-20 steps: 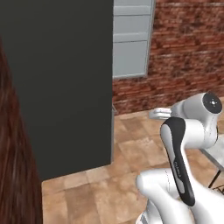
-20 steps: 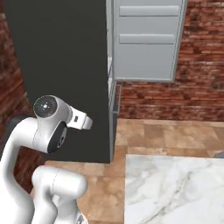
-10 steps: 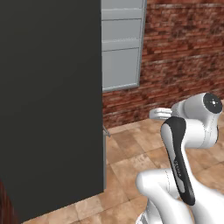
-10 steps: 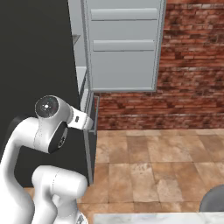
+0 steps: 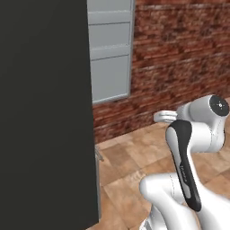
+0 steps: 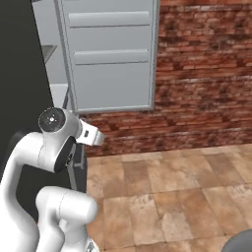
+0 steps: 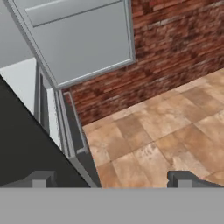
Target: Take a sugar cube from the saucer and place it inside the coffee. Then, grab milk from the fridge and place it next to the coffee on the counter to sweeten the coffee.
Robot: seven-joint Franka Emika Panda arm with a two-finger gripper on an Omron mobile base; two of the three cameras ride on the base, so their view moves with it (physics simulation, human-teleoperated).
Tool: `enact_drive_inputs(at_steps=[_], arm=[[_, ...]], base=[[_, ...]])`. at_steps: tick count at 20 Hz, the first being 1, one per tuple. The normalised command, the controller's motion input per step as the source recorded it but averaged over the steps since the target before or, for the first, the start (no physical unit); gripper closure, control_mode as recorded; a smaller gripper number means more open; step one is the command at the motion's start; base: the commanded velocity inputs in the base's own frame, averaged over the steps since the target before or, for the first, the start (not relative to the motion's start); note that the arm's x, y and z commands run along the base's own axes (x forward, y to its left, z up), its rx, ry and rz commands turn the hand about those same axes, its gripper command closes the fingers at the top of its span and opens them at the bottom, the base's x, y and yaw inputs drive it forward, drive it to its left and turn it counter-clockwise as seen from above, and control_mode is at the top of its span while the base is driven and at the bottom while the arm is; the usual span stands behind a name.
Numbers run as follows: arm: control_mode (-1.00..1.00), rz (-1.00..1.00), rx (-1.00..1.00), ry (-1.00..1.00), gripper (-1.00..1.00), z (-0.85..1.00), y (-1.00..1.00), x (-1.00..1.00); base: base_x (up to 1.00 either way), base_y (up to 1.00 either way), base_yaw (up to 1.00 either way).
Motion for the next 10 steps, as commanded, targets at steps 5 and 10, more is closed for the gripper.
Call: enact_drive_inputs(at_steps=[5, 10], arm=[[1.00, 0.00, 0.00, 0.00, -1.00, 0.00, 0.00, 0.00], [1.00, 0.00, 0.00, 0.00, -1.00, 0.00, 0.00, 0.00]], base=[[1.00, -0.49, -0.17], [1.00, -0.91, -0.04]])
